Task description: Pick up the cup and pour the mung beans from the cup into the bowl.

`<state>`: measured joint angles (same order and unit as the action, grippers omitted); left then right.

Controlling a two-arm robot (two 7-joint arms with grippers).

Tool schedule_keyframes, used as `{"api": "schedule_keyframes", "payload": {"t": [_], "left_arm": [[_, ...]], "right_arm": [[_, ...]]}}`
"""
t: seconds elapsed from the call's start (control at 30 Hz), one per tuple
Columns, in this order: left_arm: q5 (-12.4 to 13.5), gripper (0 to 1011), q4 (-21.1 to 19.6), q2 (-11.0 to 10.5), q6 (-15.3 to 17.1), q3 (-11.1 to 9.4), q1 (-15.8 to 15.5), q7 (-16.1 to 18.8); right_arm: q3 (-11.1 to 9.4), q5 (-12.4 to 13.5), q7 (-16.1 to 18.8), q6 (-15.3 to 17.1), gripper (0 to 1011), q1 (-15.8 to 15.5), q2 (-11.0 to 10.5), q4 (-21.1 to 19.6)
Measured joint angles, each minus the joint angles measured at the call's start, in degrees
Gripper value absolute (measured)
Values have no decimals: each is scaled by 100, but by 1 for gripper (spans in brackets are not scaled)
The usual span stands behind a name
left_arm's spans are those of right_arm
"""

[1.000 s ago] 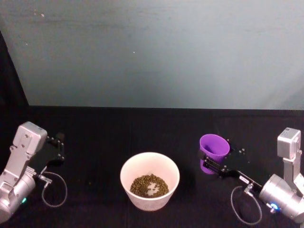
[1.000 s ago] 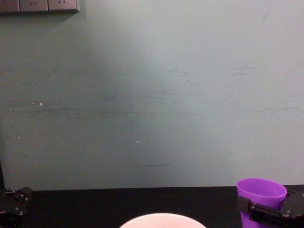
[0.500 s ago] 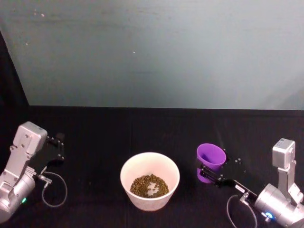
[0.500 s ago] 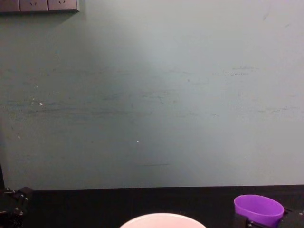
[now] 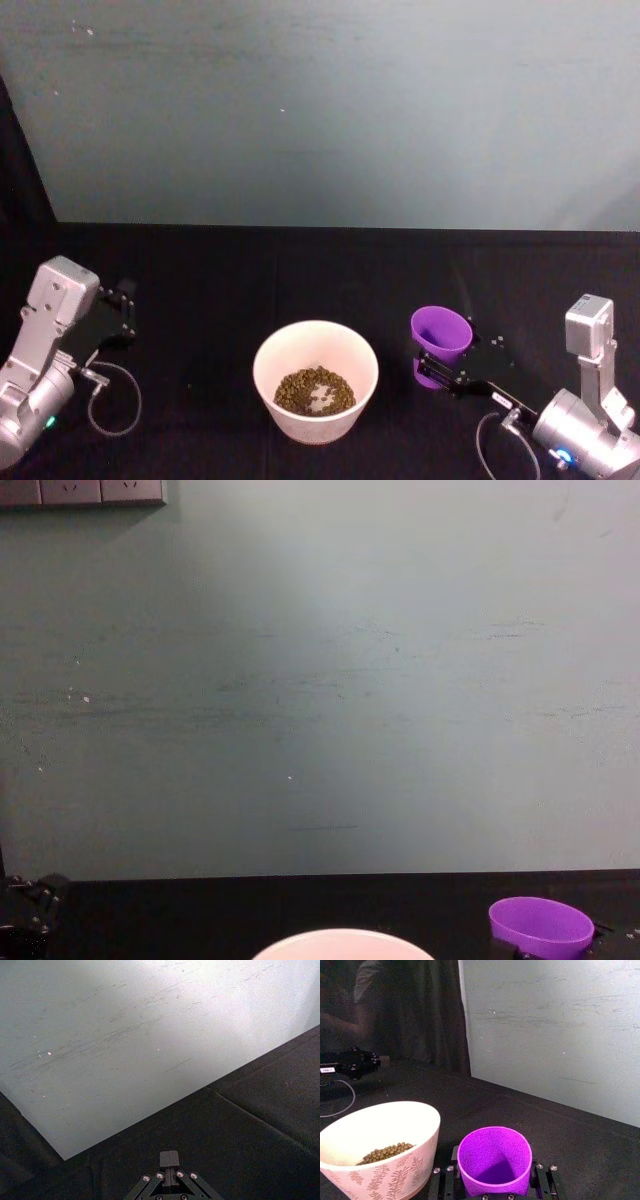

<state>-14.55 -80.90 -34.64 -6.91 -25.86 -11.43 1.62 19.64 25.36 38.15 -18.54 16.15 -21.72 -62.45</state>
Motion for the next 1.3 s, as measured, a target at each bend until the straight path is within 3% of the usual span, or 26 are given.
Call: {"api": "schedule_keyframes", "payload": {"t": [1.3], "left_arm": [[0, 0, 0, 0, 0, 0, 0, 0]], "right_arm": [[-18, -71, -62, 47, 737, -21, -25, -78]]}}
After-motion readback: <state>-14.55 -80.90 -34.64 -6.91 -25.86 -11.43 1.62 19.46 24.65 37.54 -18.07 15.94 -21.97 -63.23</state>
